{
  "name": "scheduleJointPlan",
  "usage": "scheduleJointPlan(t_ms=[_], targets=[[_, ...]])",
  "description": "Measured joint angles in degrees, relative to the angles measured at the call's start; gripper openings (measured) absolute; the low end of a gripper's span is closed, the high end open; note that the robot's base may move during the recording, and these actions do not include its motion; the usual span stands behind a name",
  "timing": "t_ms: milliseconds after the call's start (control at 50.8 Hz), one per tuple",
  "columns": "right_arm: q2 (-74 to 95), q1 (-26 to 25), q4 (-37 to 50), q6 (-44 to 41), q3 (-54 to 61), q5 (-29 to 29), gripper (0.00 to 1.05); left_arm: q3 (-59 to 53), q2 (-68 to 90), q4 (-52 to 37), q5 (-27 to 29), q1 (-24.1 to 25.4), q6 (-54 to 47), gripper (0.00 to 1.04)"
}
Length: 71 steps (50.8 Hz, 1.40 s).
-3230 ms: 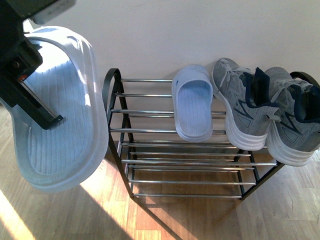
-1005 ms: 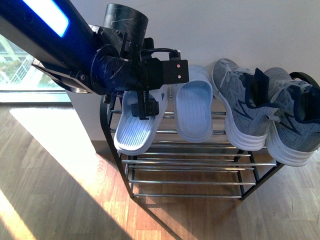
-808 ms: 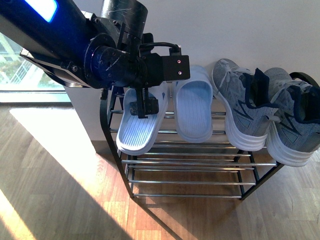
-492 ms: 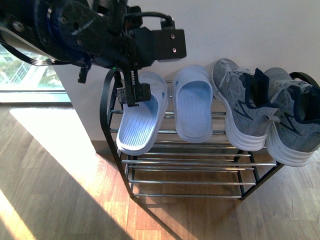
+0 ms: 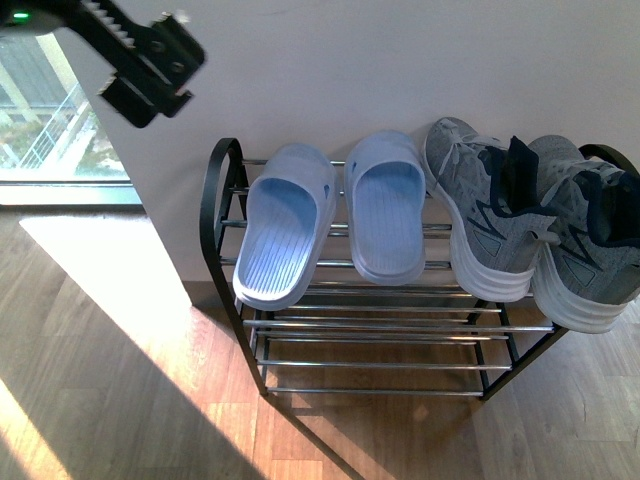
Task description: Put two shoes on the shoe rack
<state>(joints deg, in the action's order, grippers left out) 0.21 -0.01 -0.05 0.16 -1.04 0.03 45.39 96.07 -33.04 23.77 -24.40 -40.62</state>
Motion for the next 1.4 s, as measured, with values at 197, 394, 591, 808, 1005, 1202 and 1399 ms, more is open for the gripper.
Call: scheduleJointPlan(t_ms=[197,394,591,808,1005,1202,1399], targets=[[0.0,0.0,0.0,0.0,0.0,0.0,0.96,-10.7,-14.5,3.6,7.9,0.8,17.5,0.95],[0.0,0.0,0.0,0.0,0.0,0.0,0.96,-19.4,-19.6,-14.4,-3.5,4.1,33.9,0.76],[0.0,0.0,0.0,0.0,0.0,0.0,0.96,-29.0,-27.6,-18.7,-9.2,9.4,39.1,0.41],[0.0,0.0,0.0,0.0,0.0,0.0,0.96,-34.4,-34.4,-17.0,-12.9,13.1,40.1,0.09],[0.0,0.0,0.0,0.0,0.0,0.0,0.96,-38.8,-43.1,-12.8,-16.3,16.6,40.3,0.01],[0.0,0.0,0.0,0.0,0.0,0.0,0.96,-41.4,-48.7,-9.9,-18.2,18.4,40.3,0.01],[0.0,0.0,0.0,0.0,0.0,0.0,0.96,-44.6,-54.1,-7.1,-23.2,23.9,40.5,0.01]])
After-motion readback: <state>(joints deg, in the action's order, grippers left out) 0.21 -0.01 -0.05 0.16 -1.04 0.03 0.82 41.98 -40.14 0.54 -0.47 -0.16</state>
